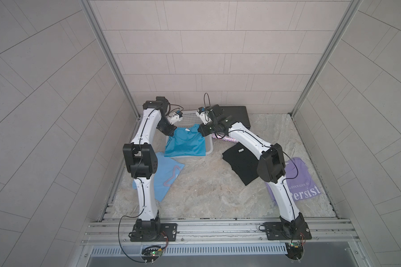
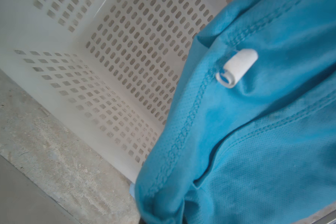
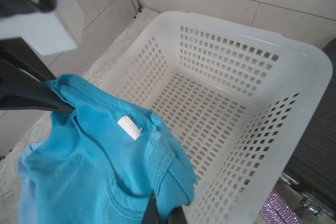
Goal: Put the folded t-shirts into the basket
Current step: Place the T-shirt in the bin.
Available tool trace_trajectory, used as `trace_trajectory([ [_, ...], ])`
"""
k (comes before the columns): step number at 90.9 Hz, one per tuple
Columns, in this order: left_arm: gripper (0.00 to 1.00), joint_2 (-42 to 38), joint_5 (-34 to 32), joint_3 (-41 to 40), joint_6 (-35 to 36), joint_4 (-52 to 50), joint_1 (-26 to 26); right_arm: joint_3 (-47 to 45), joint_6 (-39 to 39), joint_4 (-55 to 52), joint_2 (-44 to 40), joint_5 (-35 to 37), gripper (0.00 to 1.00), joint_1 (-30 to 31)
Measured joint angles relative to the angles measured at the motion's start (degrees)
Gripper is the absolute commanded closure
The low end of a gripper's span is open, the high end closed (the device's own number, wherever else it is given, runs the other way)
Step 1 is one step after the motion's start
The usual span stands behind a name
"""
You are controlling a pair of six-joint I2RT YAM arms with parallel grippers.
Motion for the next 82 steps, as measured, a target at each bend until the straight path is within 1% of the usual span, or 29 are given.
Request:
trace_trajectory([
  [12,0.97,2.03,2.29,0.02,-2.32,1.38,-0.07,6.16,-1.79,-3.58,5.11,1.25,1.00,-0.98],
  [25,0.95,3.80,3.54,0.07,-4.04,3.19,-0.50,8.96,-3.56,-5.64,7.65,2.64,1.00,-1.70],
  [34,0.94,5.27,3.43,0.09,-4.50,4.35,-1.07,10.32,-4.26,-6.34,8.55,3.04,1.00,-1.64],
  [51,0.89,8.17,1.29,0.09,-4.92,6.29,-1.57,12.48,-5.38,-6.64,10.67,4.02,1.00,-1.44],
  [58,0.85,8.37,0.42,0.09,-5.16,6.97,-1.62,13.18,-5.70,-6.60,11.47,4.57,0.96,-1.33],
  [66,0.84,8.37,-0.39,0.09,-5.75,7.85,-1.62,13.25,-6.12,-6.47,11.78,5.46,0.91,-1.18],
  [72,0.81,8.37,-0.96,0.09,-5.97,8.50,-1.62,13.29,-6.40,-6.34,11.85,6.10,0.87,-1.16],
  [82,0.71,8.37,-2.29,0.09,-6.56,9.66,-1.62,14.47,-6.97,-5.88,12.76,6.99,0.82,-1.14],
])
